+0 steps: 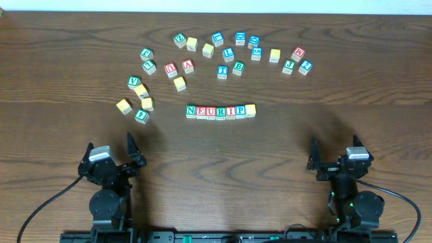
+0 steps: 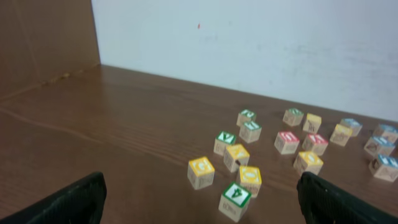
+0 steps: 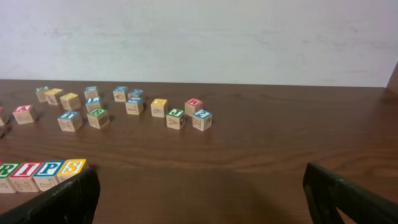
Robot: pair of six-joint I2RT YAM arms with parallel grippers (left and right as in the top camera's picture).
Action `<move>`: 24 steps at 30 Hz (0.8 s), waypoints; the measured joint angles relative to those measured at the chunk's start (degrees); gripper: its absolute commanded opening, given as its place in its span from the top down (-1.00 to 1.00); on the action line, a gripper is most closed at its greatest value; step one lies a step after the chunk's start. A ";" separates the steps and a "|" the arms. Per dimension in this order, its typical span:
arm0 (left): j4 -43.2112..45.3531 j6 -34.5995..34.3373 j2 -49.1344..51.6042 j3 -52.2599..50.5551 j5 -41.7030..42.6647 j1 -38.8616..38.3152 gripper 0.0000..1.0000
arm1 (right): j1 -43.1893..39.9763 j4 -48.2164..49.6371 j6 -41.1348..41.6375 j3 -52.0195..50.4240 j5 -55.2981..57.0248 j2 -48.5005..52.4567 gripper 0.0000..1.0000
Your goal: Spell out NEURIPS
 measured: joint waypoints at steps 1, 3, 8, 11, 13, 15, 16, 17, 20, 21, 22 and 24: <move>-0.20 0.22 -0.02 0.00 0.09 0.00 -0.93 | 0.00 0.07 0.00 -0.02 0.02 0.00 -0.99; -0.90 0.68 -0.13 0.11 0.31 0.00 -0.93 | 0.00 0.02 0.00 0.00 0.02 0.00 -0.98; -1.16 1.16 -0.13 0.20 0.35 0.00 -0.93 | 0.00 0.02 0.00 0.00 0.00 0.00 -0.98; -1.18 1.44 -0.13 0.22 0.42 0.00 -0.93 | 0.00 0.02 0.00 -0.02 0.00 0.00 -0.99; -1.22 1.73 -0.13 0.24 0.50 0.00 -0.94 | 0.00 0.02 0.00 -0.02 0.00 0.00 -0.99; -1.22 1.95 -0.13 0.24 0.52 0.00 -0.93 | 0.00 0.02 0.00 -0.02 0.00 0.00 -0.99; -1.25 1.95 -0.13 0.26 0.52 0.00 -0.93 | 0.00 0.02 0.00 0.00 0.00 0.00 -0.99; -1.27 1.97 -0.13 0.28 0.52 0.00 -0.93 | 0.00 0.02 0.00 -0.02 0.00 0.00 -0.99; -1.27 2.03 -0.13 0.28 0.52 0.00 -0.93 | 0.00 0.02 0.00 0.00 0.00 0.00 -0.98; -1.27 2.10 -0.13 0.28 0.52 0.00 -0.93 | 0.00 0.02 0.00 -0.02 0.00 0.00 -0.99; -1.29 2.10 -0.13 0.28 0.52 0.00 -0.94 | 0.00 0.02 0.00 -0.02 0.00 0.00 -0.98; -1.29 2.12 -0.13 0.28 0.52 0.00 -0.93 | 0.00 0.02 0.00 -0.02 0.00 0.00 -0.99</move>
